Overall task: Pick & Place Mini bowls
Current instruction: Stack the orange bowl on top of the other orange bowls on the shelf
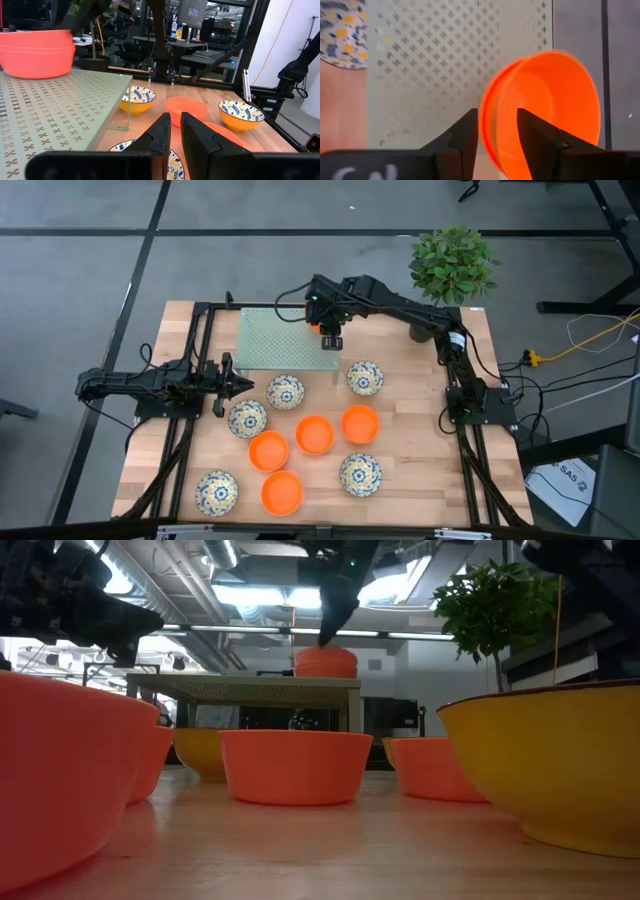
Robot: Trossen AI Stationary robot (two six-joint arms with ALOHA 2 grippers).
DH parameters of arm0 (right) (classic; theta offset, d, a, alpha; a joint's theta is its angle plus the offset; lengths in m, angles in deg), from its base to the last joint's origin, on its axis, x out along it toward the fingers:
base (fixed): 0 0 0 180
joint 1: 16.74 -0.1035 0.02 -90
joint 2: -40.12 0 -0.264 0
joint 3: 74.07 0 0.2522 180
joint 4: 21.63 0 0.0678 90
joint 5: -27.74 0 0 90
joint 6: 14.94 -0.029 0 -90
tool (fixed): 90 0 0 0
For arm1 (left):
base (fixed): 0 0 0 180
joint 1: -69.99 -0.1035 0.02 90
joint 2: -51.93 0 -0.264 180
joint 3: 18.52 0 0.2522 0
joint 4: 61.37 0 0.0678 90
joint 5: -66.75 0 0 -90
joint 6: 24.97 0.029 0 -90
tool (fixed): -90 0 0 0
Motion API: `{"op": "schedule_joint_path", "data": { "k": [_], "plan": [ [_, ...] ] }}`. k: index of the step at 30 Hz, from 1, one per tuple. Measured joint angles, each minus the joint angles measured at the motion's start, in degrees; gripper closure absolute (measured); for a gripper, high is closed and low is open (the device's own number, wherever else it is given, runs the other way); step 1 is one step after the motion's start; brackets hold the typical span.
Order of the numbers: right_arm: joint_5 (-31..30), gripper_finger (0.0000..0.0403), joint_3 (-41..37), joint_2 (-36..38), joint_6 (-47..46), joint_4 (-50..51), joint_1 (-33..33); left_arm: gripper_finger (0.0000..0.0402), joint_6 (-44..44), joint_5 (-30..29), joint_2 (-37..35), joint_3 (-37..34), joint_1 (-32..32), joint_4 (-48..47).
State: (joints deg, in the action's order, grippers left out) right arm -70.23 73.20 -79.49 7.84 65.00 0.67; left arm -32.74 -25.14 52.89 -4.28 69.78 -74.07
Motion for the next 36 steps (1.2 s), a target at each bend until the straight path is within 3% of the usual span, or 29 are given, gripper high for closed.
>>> {"op": "schedule_joint_path", "data": {
  "k": [12,15,20,36],
  "plan": [
    [0.0,0.0272,1.4,1.3,-0.1,0.0,-1.6,0.0363,0.0,0.0,0.0,0.0,0.0,0.0],
    [0.1,0.0304,1.5,1.4,-1.4,-0.3,-1.1,0.0363,0.0,0.0,0.0,0.0,0.0,0.0],
    [0.0,0.0390,0.9,1.4,-2.0,-0.6,0.4,0.0363,0.0,0.0,0.0,0.0,0.0,0.0],
    [4.8,0.0399,0.2,0.4,-5.8,-1.4,1.9,0.0363,0.0,0.0,0.0,0.0,0.0,0.0]
  ]
}}
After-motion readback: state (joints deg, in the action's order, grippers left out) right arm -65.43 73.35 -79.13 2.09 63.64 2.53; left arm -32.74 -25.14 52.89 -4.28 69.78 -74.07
